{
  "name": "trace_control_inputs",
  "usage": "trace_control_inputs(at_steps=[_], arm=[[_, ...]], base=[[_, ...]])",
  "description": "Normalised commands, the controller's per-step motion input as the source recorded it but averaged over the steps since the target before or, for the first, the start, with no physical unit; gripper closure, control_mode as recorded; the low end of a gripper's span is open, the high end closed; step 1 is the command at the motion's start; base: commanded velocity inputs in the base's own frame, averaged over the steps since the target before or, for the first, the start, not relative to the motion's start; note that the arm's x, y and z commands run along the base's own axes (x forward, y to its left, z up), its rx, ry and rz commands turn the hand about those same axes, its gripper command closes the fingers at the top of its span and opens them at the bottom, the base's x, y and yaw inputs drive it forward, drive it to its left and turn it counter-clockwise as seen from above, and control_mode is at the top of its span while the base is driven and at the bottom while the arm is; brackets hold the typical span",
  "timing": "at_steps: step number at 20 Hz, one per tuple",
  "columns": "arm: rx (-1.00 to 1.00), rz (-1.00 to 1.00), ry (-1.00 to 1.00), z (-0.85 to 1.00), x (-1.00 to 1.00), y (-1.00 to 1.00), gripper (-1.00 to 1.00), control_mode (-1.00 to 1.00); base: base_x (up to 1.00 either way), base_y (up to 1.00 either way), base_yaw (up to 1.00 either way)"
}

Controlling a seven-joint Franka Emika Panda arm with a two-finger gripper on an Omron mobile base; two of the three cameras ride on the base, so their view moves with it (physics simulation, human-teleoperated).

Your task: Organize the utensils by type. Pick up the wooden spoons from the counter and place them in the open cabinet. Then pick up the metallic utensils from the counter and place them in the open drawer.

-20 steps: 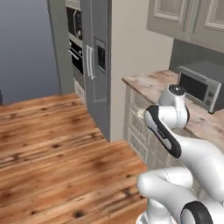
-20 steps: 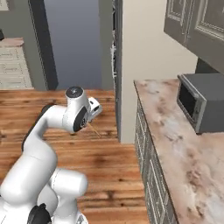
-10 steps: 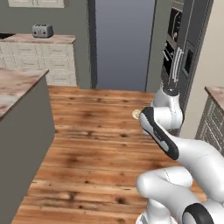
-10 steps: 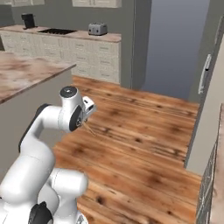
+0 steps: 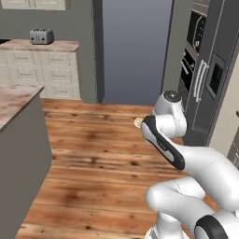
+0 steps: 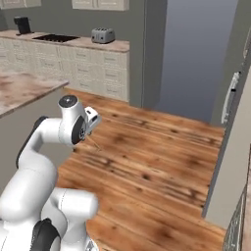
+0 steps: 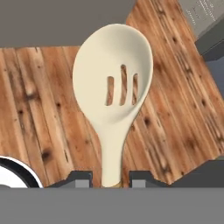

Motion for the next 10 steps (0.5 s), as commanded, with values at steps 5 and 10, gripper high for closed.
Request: trace_control_inputs(at_steps=[5, 10], arm=[[0.00, 0.00, 0.00, 0.00, 0.00, 0.00, 1.00, 1.00], [0.00, 0.00, 0.00, 0.00, 0.00, 0.00, 1.00, 1.00]], base=[[1.00, 0.00, 0.06], [1.00, 0.00, 0.07]])
